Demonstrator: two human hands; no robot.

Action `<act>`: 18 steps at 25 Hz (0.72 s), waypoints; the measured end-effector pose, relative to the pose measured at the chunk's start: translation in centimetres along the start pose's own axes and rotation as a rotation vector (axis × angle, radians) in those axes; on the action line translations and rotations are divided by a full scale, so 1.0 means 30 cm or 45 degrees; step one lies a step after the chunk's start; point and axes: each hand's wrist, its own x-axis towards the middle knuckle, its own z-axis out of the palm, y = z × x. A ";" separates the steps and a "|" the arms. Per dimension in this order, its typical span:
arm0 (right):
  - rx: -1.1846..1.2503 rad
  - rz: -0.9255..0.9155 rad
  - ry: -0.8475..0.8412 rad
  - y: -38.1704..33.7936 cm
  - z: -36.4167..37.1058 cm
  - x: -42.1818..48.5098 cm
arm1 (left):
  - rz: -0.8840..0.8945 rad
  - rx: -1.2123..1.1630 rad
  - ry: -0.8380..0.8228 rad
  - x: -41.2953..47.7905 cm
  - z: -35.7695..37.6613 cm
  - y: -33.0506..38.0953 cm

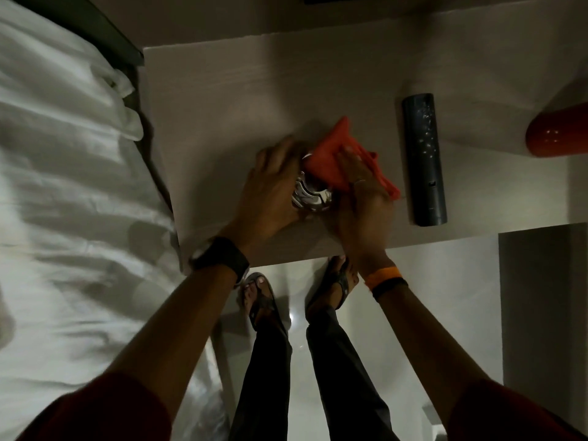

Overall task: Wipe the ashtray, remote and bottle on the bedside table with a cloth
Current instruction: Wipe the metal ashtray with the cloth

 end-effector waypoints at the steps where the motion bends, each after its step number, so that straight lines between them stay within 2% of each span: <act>1: -0.203 -0.129 -0.069 0.010 0.014 0.004 | 0.103 -0.035 -0.050 0.016 -0.005 -0.010; 3: -0.421 -0.239 -0.114 0.045 0.030 -0.019 | 0.166 -0.088 -0.092 0.036 -0.006 -0.033; 7: -0.536 -0.289 -0.143 0.083 0.008 -0.206 | 0.238 -0.127 -0.059 0.022 0.005 -0.061; 12: -0.611 -0.265 -0.163 0.045 0.035 -0.027 | 0.182 -0.193 0.006 0.015 0.023 -0.048; 14: -0.619 -0.291 -0.145 0.036 0.036 -0.054 | 0.132 -0.209 0.044 0.005 0.028 -0.043; 16: -0.498 -0.267 -0.157 0.031 0.016 -0.124 | 0.065 -0.193 0.103 -0.014 0.032 -0.023; 18: -0.049 -0.024 -0.123 0.017 -0.014 -0.156 | -0.029 -0.174 0.159 -0.030 0.043 0.010</act>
